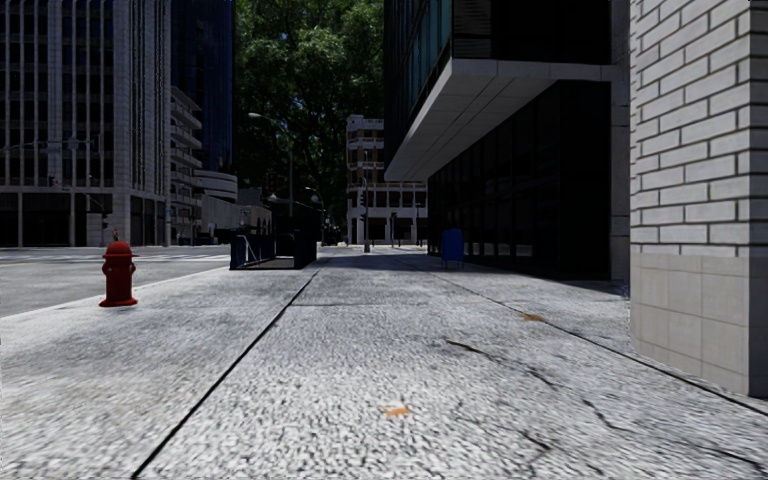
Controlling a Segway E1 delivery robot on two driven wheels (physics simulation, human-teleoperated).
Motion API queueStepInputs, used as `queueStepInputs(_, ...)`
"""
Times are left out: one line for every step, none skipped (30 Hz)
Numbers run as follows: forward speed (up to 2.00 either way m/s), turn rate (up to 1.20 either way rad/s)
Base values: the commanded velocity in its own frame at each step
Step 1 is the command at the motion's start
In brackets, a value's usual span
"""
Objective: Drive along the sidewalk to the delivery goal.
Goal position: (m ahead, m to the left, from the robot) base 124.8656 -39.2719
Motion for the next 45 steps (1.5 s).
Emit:
queueStepInputs(1.96,0.00)
queueStepInputs(1.96,0.00)
queueStepInputs(1.96,0.00)
queueStepInputs(1.96,0.00)
queueStepInputs(1.96,0.00)
queueStepInputs(1.96,0.00)
queueStepInputs(1.96,0.00)
queueStepInputs(1.96,0.00)
queueStepInputs(1.96,0.00)
queueStepInputs(1.96,0.00)
queueStepInputs(1.96,0.00)
queueStepInputs(1.96,0.00)
queueStepInputs(1.96,0.00)
queueStepInputs(1.96,0.00)
queueStepInputs(1.96,0.00)
queueStepInputs(1.96,0.00)
queueStepInputs(1.96,0.00)
queueStepInputs(1.96,0.00)
queueStepInputs(1.96,0.00)
queueStepInputs(1.96,0.00)
queueStepInputs(1.96,0.00)
queueStepInputs(1.96,0.00)
queueStepInputs(1.96,0.00)
queueStepInputs(1.96,0.00)
queueStepInputs(1.96,0.00)
queueStepInputs(1.96,0.00)
queueStepInputs(1.96,0.00)
queueStepInputs(1.96,0.00)
queueStepInputs(1.96,0.00)
queueStepInputs(1.96,0.00)
queueStepInputs(1.95,0.00)
queueStepInputs(1.95,0.00)
queueStepInputs(1.95,0.00)
queueStepInputs(1.95,0.00)
queueStepInputs(1.95,0.00)
queueStepInputs(1.95,0.00)
queueStepInputs(1.95,0.00)
queueStepInputs(1.95,0.00)
queueStepInputs(1.95,0.00)
queueStepInputs(1.95,0.00)
queueStepInputs(1.95,0.00)
queueStepInputs(1.95,0.00)
queueStepInputs(1.95,0.00)
queueStepInputs(1.95,0.00)
queueStepInputs(1.95,0.00)
